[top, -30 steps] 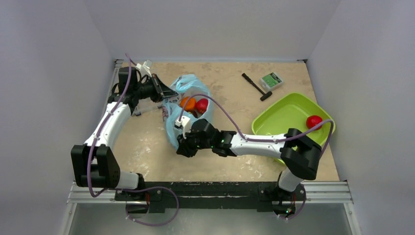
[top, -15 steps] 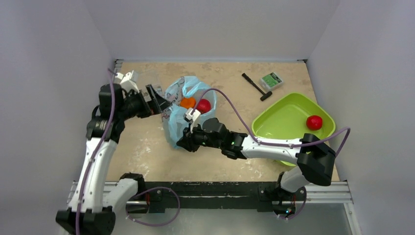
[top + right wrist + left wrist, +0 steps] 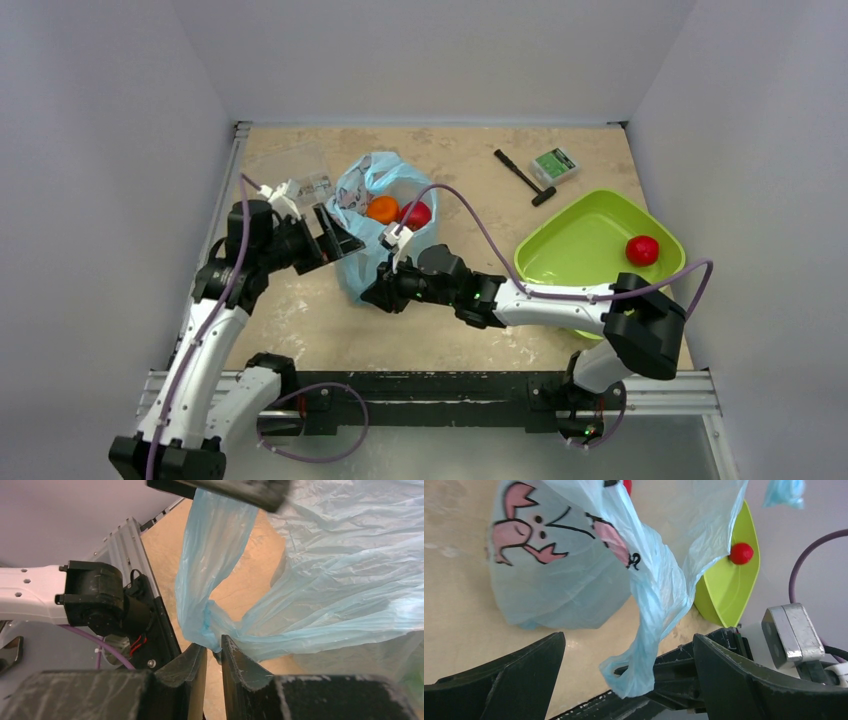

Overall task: Take the fake fruits out of the plastic bag
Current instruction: Adjust the plastic bag at the center of the board, then take out the fake fruit from the plastic bag.

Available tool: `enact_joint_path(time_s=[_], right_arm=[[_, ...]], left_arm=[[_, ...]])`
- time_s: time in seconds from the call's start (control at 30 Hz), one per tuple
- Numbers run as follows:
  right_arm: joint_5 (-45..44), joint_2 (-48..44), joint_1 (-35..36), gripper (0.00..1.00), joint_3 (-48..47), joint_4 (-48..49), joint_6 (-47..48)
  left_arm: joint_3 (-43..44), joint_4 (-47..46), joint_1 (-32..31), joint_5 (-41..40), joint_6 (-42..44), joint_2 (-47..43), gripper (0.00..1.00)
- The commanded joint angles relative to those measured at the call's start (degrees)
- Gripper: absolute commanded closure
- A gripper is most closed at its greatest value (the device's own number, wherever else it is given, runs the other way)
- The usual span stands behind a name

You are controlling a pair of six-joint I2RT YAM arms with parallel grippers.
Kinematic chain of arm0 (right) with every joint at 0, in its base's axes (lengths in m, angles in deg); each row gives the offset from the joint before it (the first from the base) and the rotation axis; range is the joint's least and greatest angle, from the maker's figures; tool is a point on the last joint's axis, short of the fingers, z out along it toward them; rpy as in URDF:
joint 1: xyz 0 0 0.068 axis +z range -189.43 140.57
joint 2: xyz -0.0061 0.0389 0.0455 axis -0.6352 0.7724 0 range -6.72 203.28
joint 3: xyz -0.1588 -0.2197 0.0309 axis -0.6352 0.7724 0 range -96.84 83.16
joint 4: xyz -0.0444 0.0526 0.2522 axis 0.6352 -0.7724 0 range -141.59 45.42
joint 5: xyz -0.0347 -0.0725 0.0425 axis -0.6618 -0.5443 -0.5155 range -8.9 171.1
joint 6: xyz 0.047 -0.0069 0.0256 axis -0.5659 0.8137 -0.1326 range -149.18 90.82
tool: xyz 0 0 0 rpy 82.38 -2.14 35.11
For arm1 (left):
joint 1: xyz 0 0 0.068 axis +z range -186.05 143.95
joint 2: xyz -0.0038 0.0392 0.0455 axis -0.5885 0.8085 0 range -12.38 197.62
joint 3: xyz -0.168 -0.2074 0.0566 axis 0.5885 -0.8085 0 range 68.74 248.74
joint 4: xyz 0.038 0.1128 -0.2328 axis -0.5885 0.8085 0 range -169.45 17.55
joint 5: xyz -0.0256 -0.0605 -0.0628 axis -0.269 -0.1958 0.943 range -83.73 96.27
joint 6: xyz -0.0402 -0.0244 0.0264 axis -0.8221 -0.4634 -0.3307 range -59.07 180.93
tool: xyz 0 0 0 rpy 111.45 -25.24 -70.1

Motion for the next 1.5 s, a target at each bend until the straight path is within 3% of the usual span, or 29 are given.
enact_joint_path(time_s=[0.0, 0.17, 0.23, 0.37, 0.43, 0.53, 0.67, 0.83, 0.97, 1.17, 1.23, 1.33, 1.47], right_arm=[[1.0, -1.1, 0.3, 0.83, 0.5, 3.1, -1.9], [0.0, -4.3, 0.3, 0.81, -0.4, -3.7, -3.1], [-3.5, -6.8, 0.3, 0.78, -1.0, -8.4, -3.3], [-8.6, -14.2, -0.2, 0.58, -1.3, -15.4, -3.3], [-10.4, -16.9, -0.5, 0.51, -1.8, -16.8, -3.6], [-12.7, -16.5, -0.8, 0.5, -4.4, -18.3, -3.7], [-15.8, -10.9, -0.8, 0.6, -9.7, -17.7, -2.0], [-27.0, -2.3, -2.6, 0.77, -19.2, -20.2, -0.7], [-31.0, 3.1, -5.3, 0.8, -21.0, -19.5, 1.2], [-24.2, 10.9, -9.4, 0.79, -23.6, -19.6, 4.2], [-25.6, 12.6, -9.9, 0.79, -24.0, -21.2, 5.6], [-27.2, 13.1, -9.9, 0.76, -20.9, -23.2, 6.7], [-20.8, 11.7, -9.9, 0.68, -14.3, -21.7, 6.1]], left_arm=[[-0.2, -10.2, -4.1, 3.7, -0.7, 5.6, 0.08], [-5.7, -8.1, -4.2, 1.3, 1.7, 7.1, 0.68], [-8.2, -8.1, -4.2, 2.4, 1.8, 5.6, 0.81], [-10.4, -6.3, -4.7, 4.2, 3.6, 3.5, 1.0], [-11.1, -6.0, -4.8, 6.1, 3.9, 3.6, 1.0], [-12.1, -7.3, -5.2, 10.1, 2.7, 3.9, 1.0], [-11.8, -6.2, -5.9, 11.5, 2.7, 4.0, 1.0], [-11.0, -0.3, -6.2, 10.0, 2.6, 3.3, 1.0], [-11.9, 1.5, -6.5, 9.4, 1.7, 3.2, 1.0], [-11.8, 1.1, -7.0, 10.2, 0.2, 5.5, 1.0], [-12.3, 0.6, -7.2, 9.9, -1.2, 5.7, 1.0], [-13.5, 1.2, -7.6, 6.0, -3.1, 5.8, 1.0], [-15.9, 2.0, -7.9, 0.5, -6.9, 7.6, 1.0]])
